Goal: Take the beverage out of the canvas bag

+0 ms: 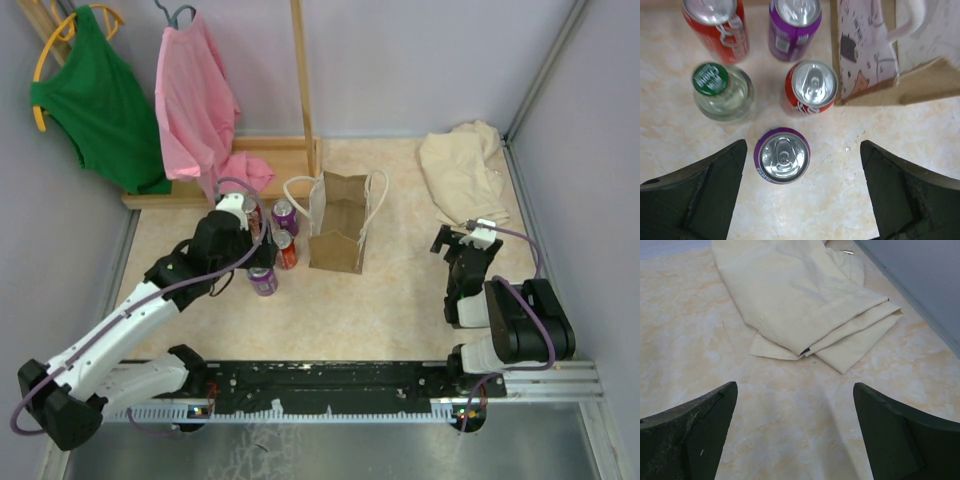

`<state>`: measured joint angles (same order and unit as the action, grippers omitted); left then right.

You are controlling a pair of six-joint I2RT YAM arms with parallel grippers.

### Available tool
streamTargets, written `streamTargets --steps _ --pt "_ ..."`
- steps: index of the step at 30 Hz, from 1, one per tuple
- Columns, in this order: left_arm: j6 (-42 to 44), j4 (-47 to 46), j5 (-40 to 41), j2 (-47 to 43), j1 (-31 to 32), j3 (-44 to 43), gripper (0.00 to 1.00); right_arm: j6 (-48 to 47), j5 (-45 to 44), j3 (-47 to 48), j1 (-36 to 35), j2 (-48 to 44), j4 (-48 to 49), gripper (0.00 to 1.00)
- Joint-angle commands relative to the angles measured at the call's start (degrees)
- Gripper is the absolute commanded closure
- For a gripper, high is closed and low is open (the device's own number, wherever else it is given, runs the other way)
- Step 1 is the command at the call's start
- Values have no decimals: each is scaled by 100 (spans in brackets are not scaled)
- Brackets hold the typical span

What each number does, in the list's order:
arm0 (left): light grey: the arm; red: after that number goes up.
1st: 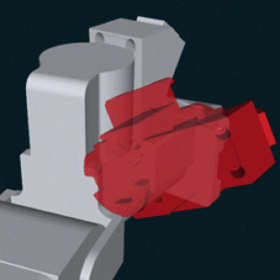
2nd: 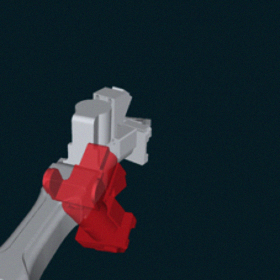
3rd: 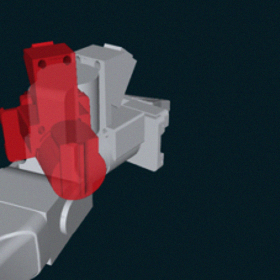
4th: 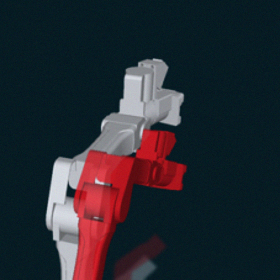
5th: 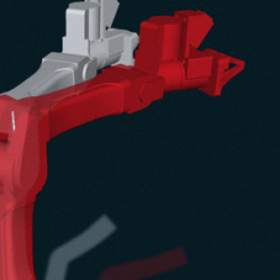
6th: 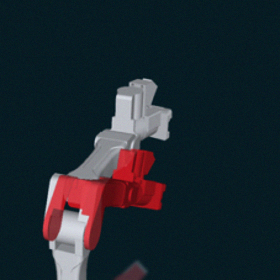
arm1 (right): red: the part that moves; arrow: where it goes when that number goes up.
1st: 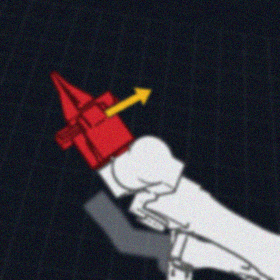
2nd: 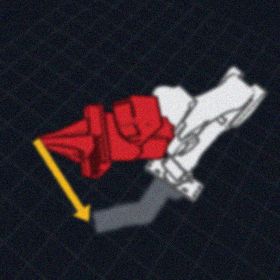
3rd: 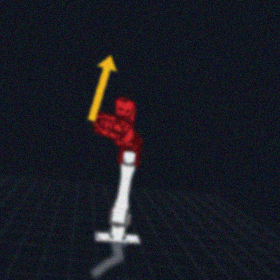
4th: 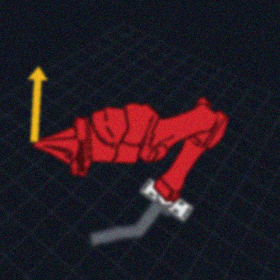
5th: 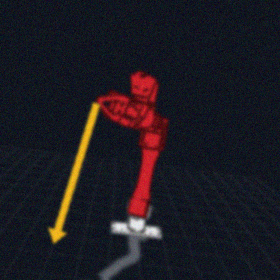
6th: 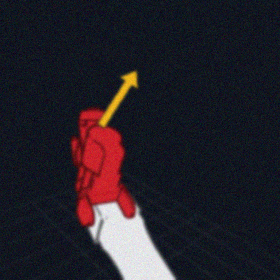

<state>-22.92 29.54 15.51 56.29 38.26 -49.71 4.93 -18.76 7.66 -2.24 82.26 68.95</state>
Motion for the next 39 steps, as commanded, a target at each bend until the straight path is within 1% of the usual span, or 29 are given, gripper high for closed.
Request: streamTargets --steps 1,4,9,12,14,17,22,26,29,33,39 --pt "442 -189 653 -342 16 -389 0 -69 -97 174 -45 36 242 1" --pt "649 -373 1321 -355 -51 -581 0 -75 -93 174 -47 36 244 1" --pt "943 -651 1864 -146 -466 -795 0 -76 -91 164 -46 36 244 1" --pt "968 -731 1783 -138 -1102 -754 0 -78 -88 158 -47 29 256 1" --pt "957 -797 1777 -204 -1501 -663 0 -145 119 167 -43 34 256 1" --pt "952 -935 1941 -360 -1916 -498 0 -277 463 258 -48 52 105 1" --pt "972 -1239 1898 -333 -2579 -223 0 -291 502 266 -48 53 99 1" --pt "744 -1111 1008 -157 -3739 -178 0 -291 511 271 -48 53 94 1" --pt "702 -1202 368 -178 -4403 -41 0 -295 508 259 -48 53 101 1" --pt "791 -1137 87 -185 -4816 -26 0 -291 513 258 -44 53 97 1" --pt "949 -1062 -396 -195 -5238 -155 0 -291 512 266 -52 53 88 1"
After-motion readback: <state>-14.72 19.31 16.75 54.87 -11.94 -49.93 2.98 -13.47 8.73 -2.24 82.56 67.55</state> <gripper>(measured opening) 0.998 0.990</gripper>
